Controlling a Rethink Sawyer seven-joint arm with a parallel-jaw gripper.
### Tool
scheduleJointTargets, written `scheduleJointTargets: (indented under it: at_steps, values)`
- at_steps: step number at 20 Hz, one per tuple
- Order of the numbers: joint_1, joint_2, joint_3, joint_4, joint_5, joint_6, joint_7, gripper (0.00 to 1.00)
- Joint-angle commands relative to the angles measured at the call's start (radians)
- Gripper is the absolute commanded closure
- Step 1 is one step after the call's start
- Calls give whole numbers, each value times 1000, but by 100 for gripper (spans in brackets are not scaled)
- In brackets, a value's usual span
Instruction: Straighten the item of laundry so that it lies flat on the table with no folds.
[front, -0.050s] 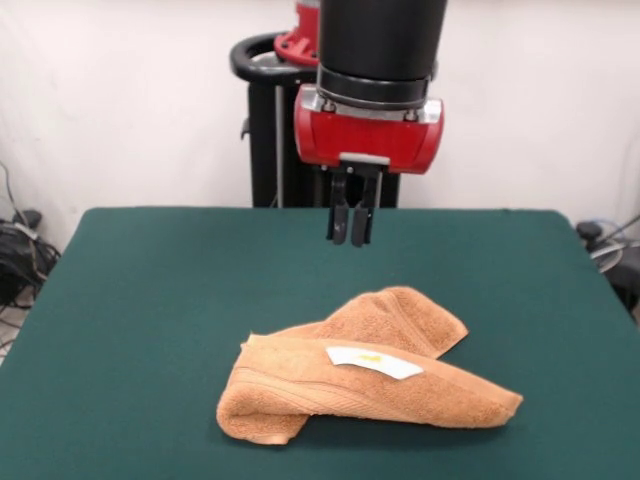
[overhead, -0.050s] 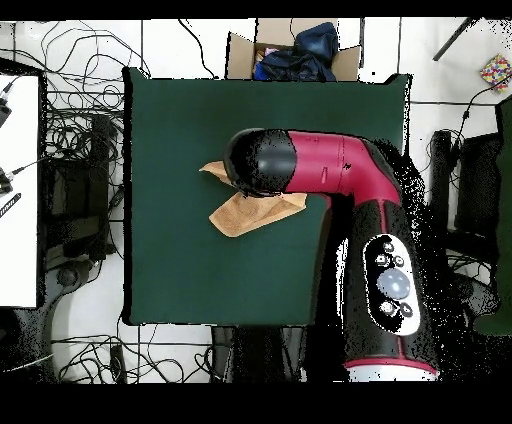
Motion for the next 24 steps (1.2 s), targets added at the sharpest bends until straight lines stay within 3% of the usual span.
scheduleJointTargets:
  at_steps: [1, 11, 24]
  values:
    - [-27, -4, 117, 116, -64, 157, -267, 100]
    - [-34, -4, 131, 102, -82, 111, -248, 100]
    - [-65, -40, 171, 139, -35, 41, -178, 100]
